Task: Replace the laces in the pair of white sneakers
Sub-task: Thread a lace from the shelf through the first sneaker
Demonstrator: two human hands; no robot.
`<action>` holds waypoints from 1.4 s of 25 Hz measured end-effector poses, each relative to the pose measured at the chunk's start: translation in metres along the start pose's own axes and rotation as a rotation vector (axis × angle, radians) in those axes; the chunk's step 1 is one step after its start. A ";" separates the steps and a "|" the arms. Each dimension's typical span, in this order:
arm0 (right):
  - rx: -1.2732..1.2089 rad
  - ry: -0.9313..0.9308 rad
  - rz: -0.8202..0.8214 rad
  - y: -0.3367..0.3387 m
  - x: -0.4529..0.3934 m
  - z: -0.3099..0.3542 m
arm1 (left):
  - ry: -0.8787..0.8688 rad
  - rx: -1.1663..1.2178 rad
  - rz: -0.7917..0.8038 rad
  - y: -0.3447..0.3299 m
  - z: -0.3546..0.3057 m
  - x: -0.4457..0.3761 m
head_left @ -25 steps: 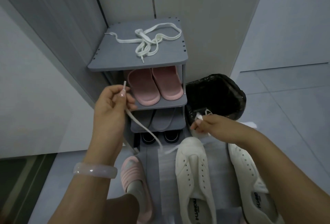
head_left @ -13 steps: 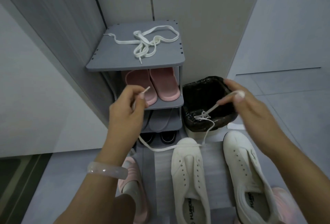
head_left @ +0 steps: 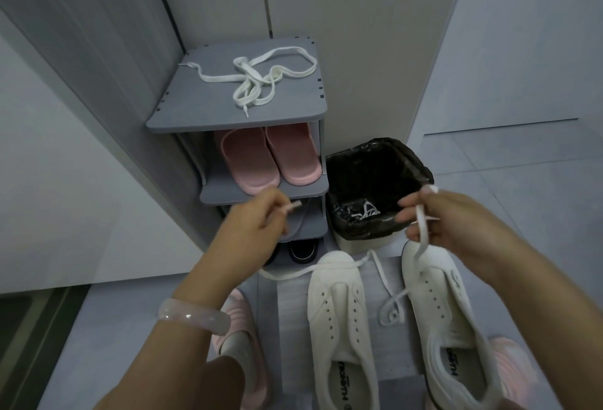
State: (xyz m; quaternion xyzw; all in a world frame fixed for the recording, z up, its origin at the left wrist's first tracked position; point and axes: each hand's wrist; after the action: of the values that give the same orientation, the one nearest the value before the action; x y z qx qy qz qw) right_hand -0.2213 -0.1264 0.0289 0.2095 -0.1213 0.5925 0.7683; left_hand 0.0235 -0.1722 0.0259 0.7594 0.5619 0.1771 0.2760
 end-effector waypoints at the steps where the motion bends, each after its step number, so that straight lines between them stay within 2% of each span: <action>1: 0.021 -0.031 0.032 -0.007 0.000 -0.002 | 0.034 -0.077 0.136 -0.011 0.007 -0.003; 3: 0.080 -0.061 0.075 -0.017 0.000 -0.003 | 0.109 -0.252 0.366 -0.047 0.030 -0.004; 5: 0.116 -0.072 0.073 -0.023 -0.001 -0.003 | 0.176 -0.379 0.513 -0.090 0.057 0.001; 8: 0.187 -0.078 0.059 -0.026 -0.006 -0.010 | 0.251 -0.407 0.502 -0.122 0.080 0.005; 11: 0.317 -0.068 0.073 -0.022 -0.007 -0.020 | 0.301 -0.421 0.532 -0.123 0.083 -0.010; 12: 0.346 -0.063 0.082 -0.019 -0.007 -0.023 | 0.323 -0.374 0.484 -0.120 0.080 -0.015; 13: 0.364 -0.048 0.085 -0.015 -0.007 -0.027 | 0.320 -0.289 0.372 -0.117 0.074 -0.019; 16: 0.400 0.043 0.065 -0.006 -0.008 -0.038 | 0.266 -0.015 -0.200 -0.103 0.053 -0.027; 17: 0.397 0.078 0.053 -0.004 -0.007 -0.040 | 0.264 0.032 -0.341 -0.100 0.051 -0.028; 18: 0.377 0.108 0.051 -0.004 -0.007 -0.042 | 0.291 0.048 -0.398 -0.097 0.050 -0.030; 19: 0.341 0.127 0.055 -0.004 -0.007 -0.044 | 0.333 0.030 -0.376 -0.096 0.051 -0.031; 21: 0.267 0.119 0.080 -0.006 -0.008 -0.046 | 0.405 -0.020 -0.226 -0.099 0.052 -0.028; 26: 0.389 0.085 0.080 -0.018 -0.016 -0.060 | 0.215 0.010 -0.015 -0.096 0.051 -0.013; 30: 0.542 0.043 0.123 -0.027 -0.020 -0.086 | 0.252 -0.085 0.180 -0.091 0.062 0.006; 33: 0.661 0.059 0.218 -0.034 -0.022 -0.105 | 0.223 -0.159 0.248 -0.096 0.065 0.017; 35: 0.712 0.106 0.203 -0.037 -0.024 -0.110 | 0.175 -0.214 0.291 -0.103 0.061 0.023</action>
State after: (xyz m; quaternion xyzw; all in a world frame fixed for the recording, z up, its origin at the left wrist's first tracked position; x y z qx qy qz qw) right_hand -0.1995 -0.1037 -0.0857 0.4195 0.1120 0.6809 0.5898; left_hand -0.0120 -0.1419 -0.0871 0.7807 0.4460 0.3393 0.2766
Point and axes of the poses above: each hand's wrist, its own x-axis away from the middle knuckle, its own y-axis out of the back of the hand, z = x × y, and after that the axes turned 5 degrees about x, right-handed
